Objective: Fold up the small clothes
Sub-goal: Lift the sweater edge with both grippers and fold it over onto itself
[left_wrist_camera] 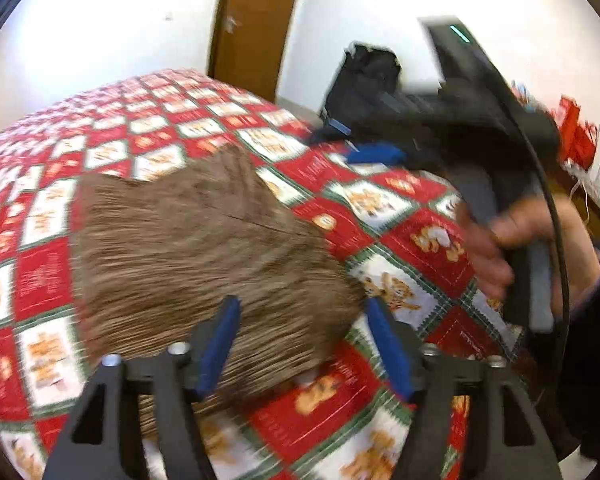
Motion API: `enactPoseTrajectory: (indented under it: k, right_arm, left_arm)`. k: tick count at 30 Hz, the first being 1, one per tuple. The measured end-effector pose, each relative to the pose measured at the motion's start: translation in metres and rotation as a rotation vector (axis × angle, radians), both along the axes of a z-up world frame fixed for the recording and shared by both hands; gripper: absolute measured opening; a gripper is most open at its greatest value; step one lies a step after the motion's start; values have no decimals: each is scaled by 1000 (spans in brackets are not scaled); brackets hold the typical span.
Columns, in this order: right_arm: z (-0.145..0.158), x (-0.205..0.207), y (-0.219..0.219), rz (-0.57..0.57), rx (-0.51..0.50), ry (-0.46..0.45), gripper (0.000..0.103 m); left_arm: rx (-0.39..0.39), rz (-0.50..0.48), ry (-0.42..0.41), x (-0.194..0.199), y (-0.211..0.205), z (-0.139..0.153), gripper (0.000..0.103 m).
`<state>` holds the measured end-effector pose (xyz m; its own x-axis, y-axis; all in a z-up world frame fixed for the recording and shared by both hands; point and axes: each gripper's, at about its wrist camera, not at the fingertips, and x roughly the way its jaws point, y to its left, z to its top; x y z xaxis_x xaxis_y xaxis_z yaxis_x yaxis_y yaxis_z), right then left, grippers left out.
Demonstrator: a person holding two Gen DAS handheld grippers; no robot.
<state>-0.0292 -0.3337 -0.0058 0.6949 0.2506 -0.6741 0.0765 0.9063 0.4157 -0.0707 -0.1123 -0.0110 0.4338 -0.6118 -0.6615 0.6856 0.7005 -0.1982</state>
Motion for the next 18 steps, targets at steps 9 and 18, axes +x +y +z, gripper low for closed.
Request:
enactPoseTrajectory:
  k: [9,18]
  right_arm:
    - [-16,-59,71,10,-143,7,51]
    - [-46,-56,112,52,-388,142,16]
  left_arm:
    - [49,288,-15,12,81,-3,69]
    - [42,340,8,1,104,2,69]
